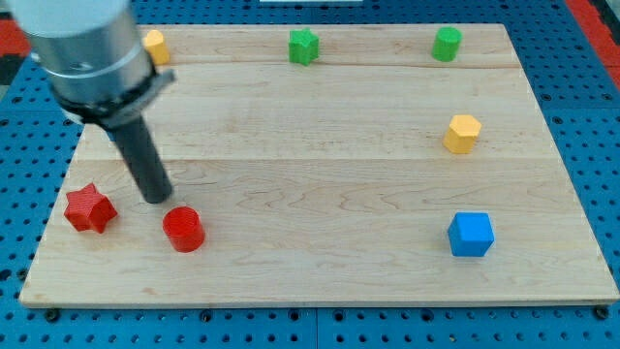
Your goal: Slightly slide the red circle to the right side
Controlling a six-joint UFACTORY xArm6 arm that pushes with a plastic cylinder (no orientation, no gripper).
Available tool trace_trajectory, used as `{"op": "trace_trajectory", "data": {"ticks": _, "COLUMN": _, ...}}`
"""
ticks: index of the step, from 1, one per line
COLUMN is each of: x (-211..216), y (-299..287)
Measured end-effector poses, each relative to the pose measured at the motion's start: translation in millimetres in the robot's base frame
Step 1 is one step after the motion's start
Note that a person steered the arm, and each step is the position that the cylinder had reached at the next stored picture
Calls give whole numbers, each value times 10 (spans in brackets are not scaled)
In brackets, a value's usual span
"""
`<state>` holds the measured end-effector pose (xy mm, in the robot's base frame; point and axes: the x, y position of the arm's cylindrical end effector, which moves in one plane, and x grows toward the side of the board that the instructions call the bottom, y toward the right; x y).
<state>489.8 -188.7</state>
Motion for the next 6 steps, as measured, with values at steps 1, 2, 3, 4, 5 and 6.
{"op": "trace_trajectory", "data": {"ticks": 1, "x": 289, "y": -25}}
{"op": "trace_trajectory", "data": {"ticks": 2, "x": 672, "y": 67}}
{"op": "trace_trajectory", "data": {"ticks": 3, "x": 718, "y": 823}}
{"op": "trace_trajectory", "data": {"ticks": 4, "x": 612, "y": 590}}
{"op": "trace_trajectory", "data": {"ticks": 5, "x": 454, "y": 811}}
{"op": "trace_trajectory", "data": {"ticks": 6, "x": 457, "y": 1194}}
